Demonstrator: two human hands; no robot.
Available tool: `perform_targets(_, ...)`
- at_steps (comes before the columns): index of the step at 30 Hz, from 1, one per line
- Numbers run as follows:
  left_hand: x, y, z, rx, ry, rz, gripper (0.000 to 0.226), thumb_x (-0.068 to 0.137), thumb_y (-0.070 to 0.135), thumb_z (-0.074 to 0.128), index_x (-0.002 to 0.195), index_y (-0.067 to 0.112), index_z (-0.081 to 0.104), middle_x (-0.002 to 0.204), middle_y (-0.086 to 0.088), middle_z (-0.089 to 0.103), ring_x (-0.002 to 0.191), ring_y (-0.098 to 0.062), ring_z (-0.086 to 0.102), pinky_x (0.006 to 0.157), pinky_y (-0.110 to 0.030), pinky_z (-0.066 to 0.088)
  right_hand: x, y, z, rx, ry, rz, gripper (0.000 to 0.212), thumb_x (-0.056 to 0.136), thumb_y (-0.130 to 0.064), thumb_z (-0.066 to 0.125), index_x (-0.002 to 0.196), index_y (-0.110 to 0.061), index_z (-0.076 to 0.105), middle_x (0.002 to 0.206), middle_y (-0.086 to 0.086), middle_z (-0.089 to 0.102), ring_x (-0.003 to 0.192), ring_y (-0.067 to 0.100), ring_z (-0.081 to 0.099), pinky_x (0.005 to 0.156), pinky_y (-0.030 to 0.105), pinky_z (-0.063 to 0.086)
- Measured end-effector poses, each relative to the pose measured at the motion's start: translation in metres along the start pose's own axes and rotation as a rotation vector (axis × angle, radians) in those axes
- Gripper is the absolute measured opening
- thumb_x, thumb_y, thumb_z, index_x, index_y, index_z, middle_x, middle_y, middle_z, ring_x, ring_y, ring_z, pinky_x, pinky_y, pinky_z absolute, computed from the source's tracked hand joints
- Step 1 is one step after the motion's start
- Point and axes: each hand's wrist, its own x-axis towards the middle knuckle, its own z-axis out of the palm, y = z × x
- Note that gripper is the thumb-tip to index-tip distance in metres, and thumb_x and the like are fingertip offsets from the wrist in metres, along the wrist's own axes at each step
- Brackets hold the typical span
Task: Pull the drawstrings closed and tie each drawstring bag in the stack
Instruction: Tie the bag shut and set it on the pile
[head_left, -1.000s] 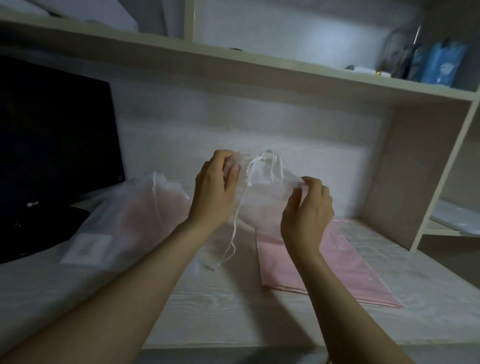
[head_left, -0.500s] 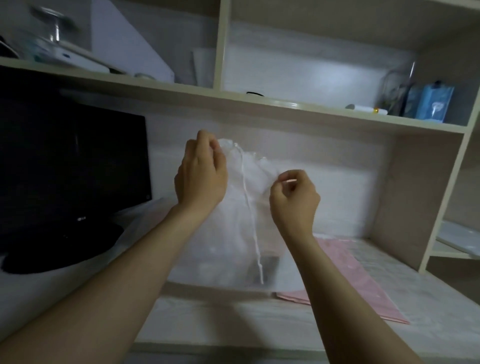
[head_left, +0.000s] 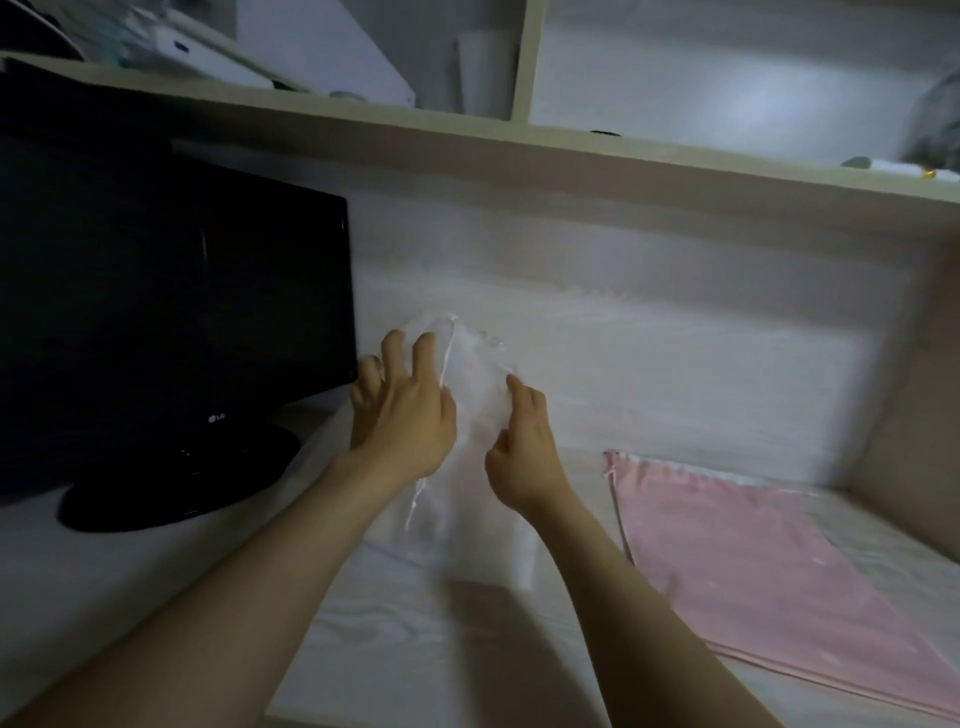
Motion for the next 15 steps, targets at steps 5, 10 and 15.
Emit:
perform_targets(5, -0.006, -0.045, 0.039, 0.154, -0.443, -0.085, 0.083, 0.098, 0.077, 0.034, 0.162, 0.052, -0.012, 0.171, 0.004, -0.029, 0.153, -0.059, -0.016, 0.125, -0.069, 0.001, 0.010, 0.029, 0.041, -0.199, -0.103, -0.008, 0.080, 0.092, -0.006, 0.040, 0.163, -0.001, 0.003, 0.172, 0.018, -0.002, 0.155, 0.041, 0.015, 0.123, 0.045, 0.027)
perform_targets(10, 0.003, -0.080, 0.074, 0.097, -0.590, -0.147, 0.104, 0.077, 0.095, 0.036, 0.159, 0.057, -0.016, 0.165, 0.014, -0.042, 0.157, -0.048, -0.022, 0.124, -0.071, 0.005, 0.015, 0.045, 0.065, -0.598, -0.151, -0.039, 0.080, 0.101, -0.015, 0.048, 0.165, -0.012, -0.001, 0.166, 0.002, -0.037, 0.158, 0.033, -0.019, 0.128, 0.056, 0.009)
perform_targets(15, 0.012, -0.100, 0.103, 0.080, -0.586, -0.134, 0.109, 0.061, 0.100, 0.033, 0.155, 0.067, -0.010, 0.164, 0.020, -0.042, 0.155, -0.045, -0.030, 0.123, -0.071, -0.004, 0.015, 0.060, 0.076, -0.685, -0.239, -0.088, 0.079, 0.103, -0.036, 0.043, 0.165, -0.019, -0.004, 0.170, 0.003, -0.026, 0.158, 0.027, -0.021, 0.127, 0.058, -0.003)
